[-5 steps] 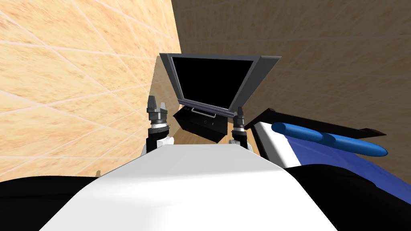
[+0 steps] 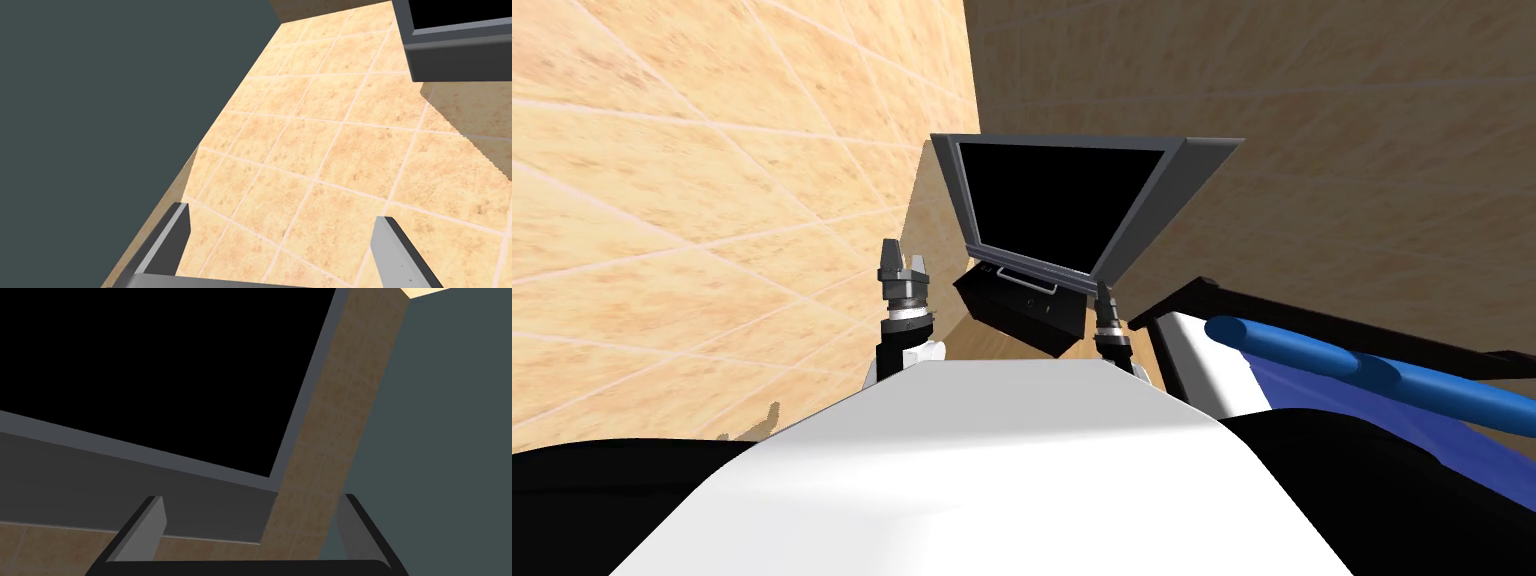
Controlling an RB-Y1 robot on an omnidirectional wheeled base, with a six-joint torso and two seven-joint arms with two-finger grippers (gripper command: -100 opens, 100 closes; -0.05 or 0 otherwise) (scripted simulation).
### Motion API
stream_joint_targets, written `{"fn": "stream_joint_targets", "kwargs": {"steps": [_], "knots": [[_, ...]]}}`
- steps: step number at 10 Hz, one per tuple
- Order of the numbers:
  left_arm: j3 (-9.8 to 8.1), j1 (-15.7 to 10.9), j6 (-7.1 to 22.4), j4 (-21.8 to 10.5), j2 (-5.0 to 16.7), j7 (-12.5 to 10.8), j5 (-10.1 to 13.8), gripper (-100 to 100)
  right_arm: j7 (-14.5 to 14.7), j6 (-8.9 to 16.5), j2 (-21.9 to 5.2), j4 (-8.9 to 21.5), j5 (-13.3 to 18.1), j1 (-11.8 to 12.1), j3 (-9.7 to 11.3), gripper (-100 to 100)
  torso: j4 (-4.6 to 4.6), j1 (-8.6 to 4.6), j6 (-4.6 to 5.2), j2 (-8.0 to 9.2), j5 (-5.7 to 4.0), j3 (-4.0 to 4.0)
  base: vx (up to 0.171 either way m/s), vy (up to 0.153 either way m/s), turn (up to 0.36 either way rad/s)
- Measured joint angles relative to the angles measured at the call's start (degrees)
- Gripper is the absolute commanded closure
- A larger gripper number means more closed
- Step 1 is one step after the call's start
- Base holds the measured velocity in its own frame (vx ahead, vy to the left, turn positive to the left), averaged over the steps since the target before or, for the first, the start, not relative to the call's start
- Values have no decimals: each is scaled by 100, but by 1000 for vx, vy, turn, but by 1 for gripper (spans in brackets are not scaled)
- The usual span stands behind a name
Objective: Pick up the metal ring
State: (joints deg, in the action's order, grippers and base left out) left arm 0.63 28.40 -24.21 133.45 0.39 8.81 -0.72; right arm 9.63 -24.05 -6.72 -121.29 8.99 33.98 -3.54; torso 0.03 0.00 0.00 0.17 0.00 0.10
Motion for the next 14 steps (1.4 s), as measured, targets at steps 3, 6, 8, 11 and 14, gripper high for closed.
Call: {"fn": "stream_joint_targets", "kwargs": {"steps": [3,6,8,11,14], "knots": [[0,1,0,0,0,0,0,0,195,101,-166,431,257,187,-212,-100,1,3,2,1,1,1,-44,18,191],[-1,1,0,0,0,0,0,0,346,222,-298,781,487,403,-456,-100,0,-1,2,-2,0,-1,-31,12,131],[0,0,0,0,0,0,0,0,404,120,-321,1088,566,510,-570,-100,-1,1,-1,-6,0,-3,-34,23,272],[0,0,0,0,0,0,0,0,642,142,-300,1540,869,792,-787,-100,1,3,-1,-1,1,0,-33,19,187],[0,0,0,0,0,0,0,0,854,90,-348,2148,1138,1060,-1074,-100,1,5,0,0,2,0,-28,29,248]]}}
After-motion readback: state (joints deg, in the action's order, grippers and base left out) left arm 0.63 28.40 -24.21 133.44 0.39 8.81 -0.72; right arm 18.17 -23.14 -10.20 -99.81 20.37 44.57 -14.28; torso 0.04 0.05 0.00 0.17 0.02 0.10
